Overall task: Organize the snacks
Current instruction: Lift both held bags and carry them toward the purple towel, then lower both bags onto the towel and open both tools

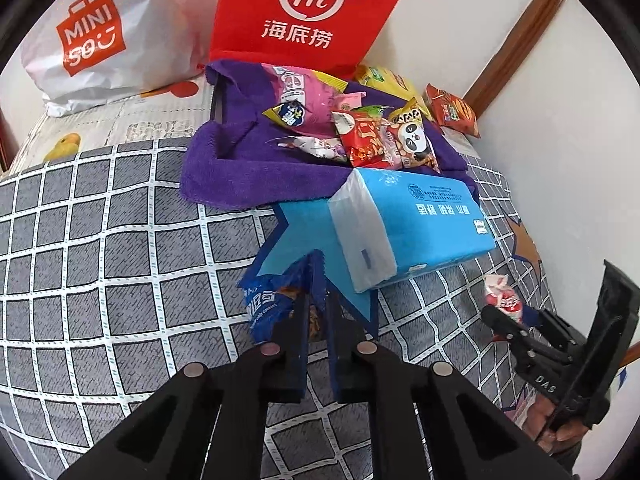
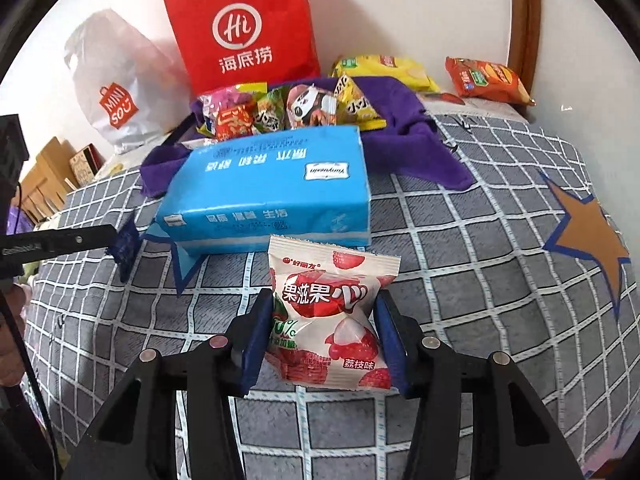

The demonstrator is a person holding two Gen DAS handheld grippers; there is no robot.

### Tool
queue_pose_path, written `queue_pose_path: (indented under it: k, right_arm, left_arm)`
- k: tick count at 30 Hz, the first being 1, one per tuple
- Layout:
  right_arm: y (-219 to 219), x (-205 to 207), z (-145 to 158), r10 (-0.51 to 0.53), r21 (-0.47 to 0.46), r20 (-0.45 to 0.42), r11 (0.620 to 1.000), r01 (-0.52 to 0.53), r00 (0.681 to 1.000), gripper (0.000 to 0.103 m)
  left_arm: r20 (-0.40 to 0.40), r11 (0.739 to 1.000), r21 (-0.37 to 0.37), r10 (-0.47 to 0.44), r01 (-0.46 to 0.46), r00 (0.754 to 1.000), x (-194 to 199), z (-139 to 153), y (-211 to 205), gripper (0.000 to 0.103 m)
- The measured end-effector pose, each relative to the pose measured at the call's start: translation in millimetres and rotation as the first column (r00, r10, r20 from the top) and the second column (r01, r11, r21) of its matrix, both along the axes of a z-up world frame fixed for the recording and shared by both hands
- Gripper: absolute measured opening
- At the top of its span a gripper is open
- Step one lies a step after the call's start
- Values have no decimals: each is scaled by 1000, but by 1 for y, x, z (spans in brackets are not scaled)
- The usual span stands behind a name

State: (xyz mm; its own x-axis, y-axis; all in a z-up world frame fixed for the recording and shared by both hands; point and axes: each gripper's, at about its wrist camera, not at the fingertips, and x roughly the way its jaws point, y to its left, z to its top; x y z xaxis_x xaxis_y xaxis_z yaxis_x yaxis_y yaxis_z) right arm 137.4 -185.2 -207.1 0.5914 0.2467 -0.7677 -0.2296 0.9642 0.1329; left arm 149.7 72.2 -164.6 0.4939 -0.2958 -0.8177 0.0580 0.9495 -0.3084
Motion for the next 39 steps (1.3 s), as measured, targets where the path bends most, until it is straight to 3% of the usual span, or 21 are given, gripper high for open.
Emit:
queue_pose_path:
  k: [12,16,18,20,28,30,33,37,39]
  right_arm:
    - [-7,-1,12,-11,3,16,1000,11,1000,50]
    - [-3,-2,14,-2,7,24,1000,1,1000,50]
    - [-1,-3,15,5,9,28,1000,-5,1000,50]
    - [0,-3,14,9,8,29,1000,-10,1000,50]
    - [-7,-3,9,12,4,21,1000,-12,1000,50]
    - [-9,-2,7,10,6,17,1000,-10,1000,50]
    - [-11,0,5,8,13,9,1000,-8,1000,50]
    - [-11,1,8,14,14,14,1000,-14,1000,50]
    - [-11,1,12,20,15,24,1000,-21,999,50]
  left_arm:
    - [44,1000,-7,19,-19,999,-10,14,12,6]
    - [17,1000,-9,16,-15,1000,-8,9,13,7]
    - [8,1000,3,9,-9,1000,-5,3,9,16]
    - [-5,999,29,17,-17,1000,0,-6,4,47]
    - [-46,993,113,44,-38,998,16,-38,-12,55]
    - [-8,988,152,41,-39,999,15,-39,-19,60]
    - [13,977,207,37,-39,999,16,-42,-28,60]
    - [27,980,198,14,-19,1000,12,-39,-31,29]
    - [23,984,179,14,-18,1000,11,-35,-28,27]
